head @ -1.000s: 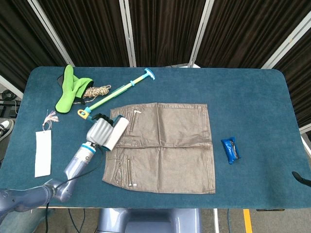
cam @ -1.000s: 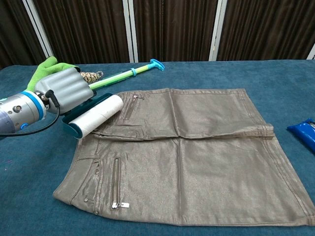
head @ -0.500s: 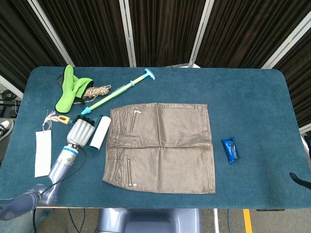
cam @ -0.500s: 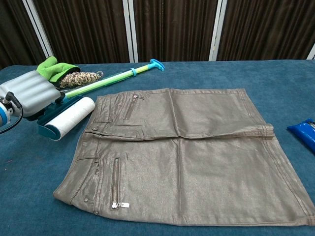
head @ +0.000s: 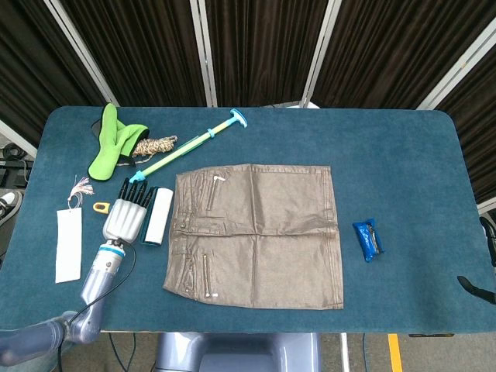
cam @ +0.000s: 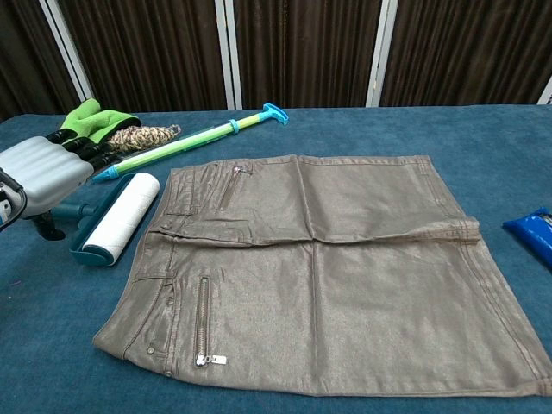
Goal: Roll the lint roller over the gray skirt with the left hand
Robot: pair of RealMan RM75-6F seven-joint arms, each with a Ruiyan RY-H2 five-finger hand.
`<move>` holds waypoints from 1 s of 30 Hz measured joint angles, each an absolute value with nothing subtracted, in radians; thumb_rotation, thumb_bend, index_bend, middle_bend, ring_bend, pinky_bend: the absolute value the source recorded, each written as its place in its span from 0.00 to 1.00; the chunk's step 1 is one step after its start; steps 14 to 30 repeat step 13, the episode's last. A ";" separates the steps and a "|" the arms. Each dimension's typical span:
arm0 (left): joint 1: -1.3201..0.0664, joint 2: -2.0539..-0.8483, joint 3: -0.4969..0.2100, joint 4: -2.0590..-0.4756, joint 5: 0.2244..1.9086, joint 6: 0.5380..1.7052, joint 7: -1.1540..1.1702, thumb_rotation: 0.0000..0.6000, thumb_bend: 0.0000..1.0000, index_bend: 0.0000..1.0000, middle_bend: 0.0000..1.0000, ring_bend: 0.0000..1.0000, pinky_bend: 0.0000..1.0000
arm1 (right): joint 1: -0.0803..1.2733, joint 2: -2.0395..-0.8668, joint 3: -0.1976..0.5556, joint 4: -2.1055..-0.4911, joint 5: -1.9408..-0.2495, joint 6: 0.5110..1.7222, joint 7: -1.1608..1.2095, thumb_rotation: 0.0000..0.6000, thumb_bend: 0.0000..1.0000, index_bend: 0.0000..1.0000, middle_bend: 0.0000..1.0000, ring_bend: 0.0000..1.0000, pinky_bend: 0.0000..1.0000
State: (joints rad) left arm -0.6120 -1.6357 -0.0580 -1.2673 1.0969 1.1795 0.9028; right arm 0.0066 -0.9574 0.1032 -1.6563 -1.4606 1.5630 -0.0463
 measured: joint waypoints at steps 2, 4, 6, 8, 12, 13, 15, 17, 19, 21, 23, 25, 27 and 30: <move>-0.587 -1.599 -0.063 -1.343 1.101 1.211 0.861 1.00 0.00 0.00 0.00 0.00 0.00 | 0.004 -0.955 0.101 -1.657 -1.469 1.568 -0.040 1.00 0.00 0.00 0.00 0.00 0.00; -0.556 -1.555 -0.065 -1.421 1.111 1.250 0.814 1.00 0.00 0.00 0.00 0.00 0.00 | 0.001 -0.954 0.098 -1.658 -1.478 1.576 -0.036 1.00 0.00 0.00 0.00 0.00 0.00; -0.525 -1.513 -0.063 -1.488 1.128 1.289 0.762 1.00 0.00 0.00 0.00 0.00 0.00 | -0.003 -0.952 0.095 -1.660 -1.490 1.586 -0.031 1.00 0.00 0.00 0.00 0.00 0.00; -0.484 -1.463 -0.053 -1.547 1.161 1.338 0.690 1.00 0.00 0.00 0.00 0.00 0.00 | -0.007 -0.950 0.092 -1.661 -1.503 1.598 -0.027 1.00 0.00 0.00 0.00 0.00 0.00; -0.390 -1.382 -0.018 -1.612 1.259 1.456 0.537 1.00 0.00 0.00 0.00 0.00 0.00 | -0.016 -0.949 0.085 -1.660 -1.521 1.615 -0.022 1.00 0.00 0.00 0.00 0.00 0.00; -0.367 -1.366 -0.008 -1.622 1.286 1.487 0.503 1.00 0.00 0.00 0.00 0.00 0.00 | -0.017 -0.949 0.084 -1.659 -1.523 1.617 -0.021 1.00 0.00 0.00 0.00 0.00 0.00; -0.367 -1.366 -0.008 -1.622 1.286 1.487 0.503 1.00 0.00 0.00 0.00 0.00 0.00 | -0.017 -0.949 0.084 -1.659 -1.523 1.617 -0.021 1.00 0.00 0.00 0.00 0.00 0.00; -0.367 -1.366 -0.008 -1.622 1.286 1.487 0.503 1.00 0.00 0.00 0.00 0.00 0.00 | -0.017 -0.949 0.084 -1.659 -1.523 1.617 -0.021 1.00 0.00 0.00 0.00 0.00 0.00; -0.367 -1.366 -0.008 -1.622 1.286 1.487 0.503 1.00 0.00 0.00 0.00 0.00 0.00 | -0.017 -0.949 0.084 -1.659 -1.523 1.617 -0.021 1.00 0.00 0.00 0.00 0.00 0.00; -0.367 -1.366 -0.008 -1.622 1.286 1.487 0.503 1.00 0.00 0.00 0.00 0.00 0.00 | -0.017 -0.949 0.084 -1.659 -1.523 1.617 -0.021 1.00 0.00 0.00 0.00 0.00 0.00; -0.367 -1.366 -0.008 -1.622 1.286 1.487 0.503 1.00 0.00 0.00 0.00 0.00 0.00 | -0.017 -0.949 0.084 -1.659 -1.523 1.617 -0.021 1.00 0.00 0.00 0.00 0.00 0.00; -0.367 -1.366 -0.008 -1.622 1.286 1.487 0.503 1.00 0.00 0.00 0.00 0.00 0.00 | -0.017 -0.949 0.084 -1.659 -1.523 1.617 -0.021 1.00 0.00 0.00 0.00 0.00 0.00; -0.367 -1.366 -0.008 -1.622 1.286 1.487 0.503 1.00 0.00 0.00 0.00 0.00 0.00 | -0.017 -0.949 0.084 -1.659 -1.523 1.617 -0.021 1.00 0.00 0.00 0.00 0.00 0.00; -0.367 -1.366 -0.008 -1.622 1.286 1.487 0.503 1.00 0.00 0.00 0.00 0.00 0.00 | -0.017 -0.949 0.084 -1.659 -1.523 1.617 -0.021 1.00 0.00 0.00 0.00 0.00 0.00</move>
